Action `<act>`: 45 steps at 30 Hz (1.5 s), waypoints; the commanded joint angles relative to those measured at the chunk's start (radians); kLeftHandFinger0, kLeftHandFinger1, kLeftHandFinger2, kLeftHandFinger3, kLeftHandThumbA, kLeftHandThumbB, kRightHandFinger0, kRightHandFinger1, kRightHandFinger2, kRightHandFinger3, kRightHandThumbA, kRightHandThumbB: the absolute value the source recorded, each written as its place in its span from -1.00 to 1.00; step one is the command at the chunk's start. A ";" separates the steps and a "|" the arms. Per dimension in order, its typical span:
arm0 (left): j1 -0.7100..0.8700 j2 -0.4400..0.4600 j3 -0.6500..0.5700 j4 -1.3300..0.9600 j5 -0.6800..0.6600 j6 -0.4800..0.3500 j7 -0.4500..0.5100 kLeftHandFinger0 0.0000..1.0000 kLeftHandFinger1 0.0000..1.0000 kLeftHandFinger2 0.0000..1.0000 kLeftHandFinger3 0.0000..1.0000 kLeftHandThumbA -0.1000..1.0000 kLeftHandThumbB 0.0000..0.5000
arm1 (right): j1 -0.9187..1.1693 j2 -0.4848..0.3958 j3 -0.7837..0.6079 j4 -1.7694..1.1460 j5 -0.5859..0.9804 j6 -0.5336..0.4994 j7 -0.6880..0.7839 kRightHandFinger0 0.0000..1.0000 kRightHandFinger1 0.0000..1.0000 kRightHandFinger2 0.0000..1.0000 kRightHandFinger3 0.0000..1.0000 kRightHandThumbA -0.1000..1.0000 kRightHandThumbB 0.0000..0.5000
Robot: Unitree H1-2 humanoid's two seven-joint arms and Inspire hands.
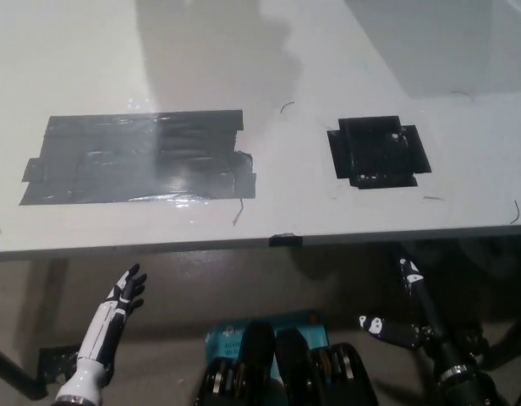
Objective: A person hands a black t-shirt to the robot and rhe robot picks it up with its right hand and places it on the black spot on the desk infron tof it
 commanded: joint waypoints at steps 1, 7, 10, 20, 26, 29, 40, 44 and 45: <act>0.011 0.003 -0.006 -0.005 -0.002 -0.056 -0.011 1.00 1.00 1.00 1.00 1.00 1.00 | 0.013 -0.010 0.007 -0.020 -0.009 -0.049 0.015 1.00 1.00 1.00 1.00 1.00 1.00; 0.042 0.002 -0.010 -0.016 -0.005 -0.051 -0.021 1.00 1.00 1.00 1.00 1.00 1.00 | 0.074 -0.004 0.016 -0.076 -0.005 -0.053 0.021 1.00 1.00 1.00 1.00 1.00 1.00; 0.044 0.002 -0.013 -0.013 0.000 -0.059 -0.023 1.00 1.00 1.00 1.00 1.00 1.00 | 0.114 -0.003 0.016 -0.116 -0.003 -0.071 0.016 1.00 1.00 1.00 1.00 1.00 1.00; 0.051 0.006 -0.028 -0.010 -0.010 -0.057 -0.047 1.00 1.00 1.00 1.00 1.00 1.00 | 0.381 0.004 -0.005 -0.595 -0.020 -0.121 -0.013 1.00 1.00 1.00 1.00 1.00 0.73; 0.050 0.005 -0.033 0.010 0.000 -0.072 -0.041 1.00 1.00 1.00 1.00 1.00 1.00 | 0.353 0.006 -0.028 -0.833 -0.017 -0.038 0.000 1.00 1.00 1.00 1.00 1.00 1.00; 0.059 0.006 -0.036 0.004 0.009 -0.074 -0.034 1.00 1.00 1.00 1.00 1.00 1.00 | 0.285 0.010 -0.038 -0.853 -0.023 0.006 0.004 1.00 1.00 1.00 1.00 1.00 0.96; 0.050 0.011 -0.041 0.007 0.017 -0.064 -0.025 1.00 1.00 1.00 1.00 1.00 1.00 | -0.054 0.024 -0.071 -0.774 -0.209 0.256 0.009 1.00 1.00 1.00 1.00 1.00 1.00; 0.045 0.011 -0.043 0.010 0.011 -0.064 -0.032 1.00 1.00 1.00 1.00 1.00 1.00 | -0.164 0.029 -0.101 -0.700 -0.145 0.357 0.017 1.00 1.00 1.00 1.00 1.00 1.00; 0.047 0.011 -0.043 0.010 0.010 -0.063 -0.033 1.00 1.00 1.00 1.00 1.00 1.00 | -0.174 0.029 -0.105 -0.695 -0.139 0.371 0.018 1.00 1.00 1.00 1.00 1.00 1.00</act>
